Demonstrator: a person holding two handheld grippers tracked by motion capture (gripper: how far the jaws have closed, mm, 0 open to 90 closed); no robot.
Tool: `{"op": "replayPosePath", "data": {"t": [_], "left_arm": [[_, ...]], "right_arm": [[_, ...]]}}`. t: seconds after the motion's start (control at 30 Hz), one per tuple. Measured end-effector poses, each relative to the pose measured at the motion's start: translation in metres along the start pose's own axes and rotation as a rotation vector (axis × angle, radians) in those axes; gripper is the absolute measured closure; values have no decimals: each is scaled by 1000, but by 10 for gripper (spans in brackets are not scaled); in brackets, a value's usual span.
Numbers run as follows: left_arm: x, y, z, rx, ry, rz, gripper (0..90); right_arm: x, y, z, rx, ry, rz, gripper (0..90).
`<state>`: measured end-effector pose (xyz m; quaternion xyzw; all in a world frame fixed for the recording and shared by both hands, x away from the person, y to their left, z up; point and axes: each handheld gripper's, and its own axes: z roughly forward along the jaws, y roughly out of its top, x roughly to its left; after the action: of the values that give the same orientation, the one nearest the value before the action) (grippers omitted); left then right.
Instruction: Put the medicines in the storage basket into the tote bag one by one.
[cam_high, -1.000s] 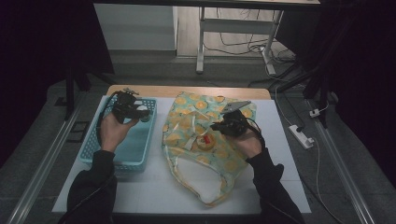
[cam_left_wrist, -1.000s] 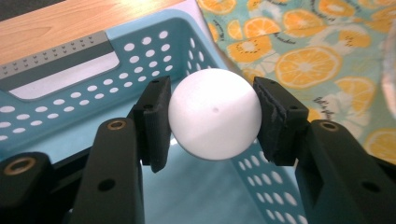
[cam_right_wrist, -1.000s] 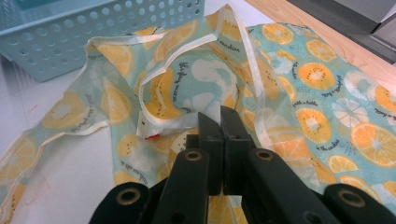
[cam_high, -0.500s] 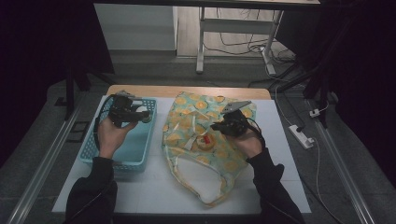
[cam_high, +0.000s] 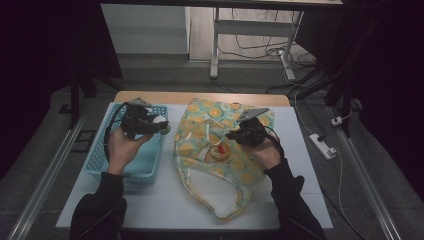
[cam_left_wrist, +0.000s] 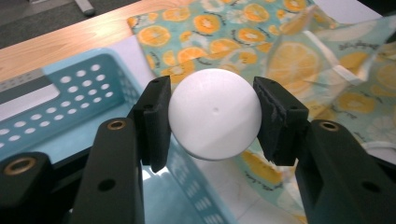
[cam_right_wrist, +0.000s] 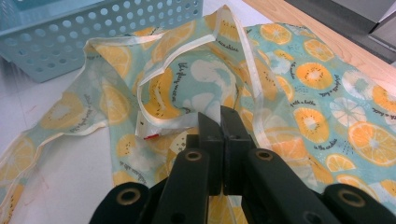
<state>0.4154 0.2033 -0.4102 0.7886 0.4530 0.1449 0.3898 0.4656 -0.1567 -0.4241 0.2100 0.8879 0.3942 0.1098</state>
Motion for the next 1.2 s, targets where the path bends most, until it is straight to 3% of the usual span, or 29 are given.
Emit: {"op": "replayPosePath", "data": {"t": [0.43, 0.67, 1.0, 1.2], "left_arm": [[-40, 11, 4, 14, -82, 93, 503], [-67, 15, 20, 52, -133, 162, 503], [-99, 16, 50, 98, -231, 220, 503], [-111, 16, 64, 106, -244, 250, 503]], "right_arm": [[-1, -1, 1, -2, -4, 3, 892], [-1, 0, 1, -3, -8, 4, 892], [-1, 0, 3, -1, -9, 2, 892], [1, 0, 3, -2, -9, -1, 892]]}}
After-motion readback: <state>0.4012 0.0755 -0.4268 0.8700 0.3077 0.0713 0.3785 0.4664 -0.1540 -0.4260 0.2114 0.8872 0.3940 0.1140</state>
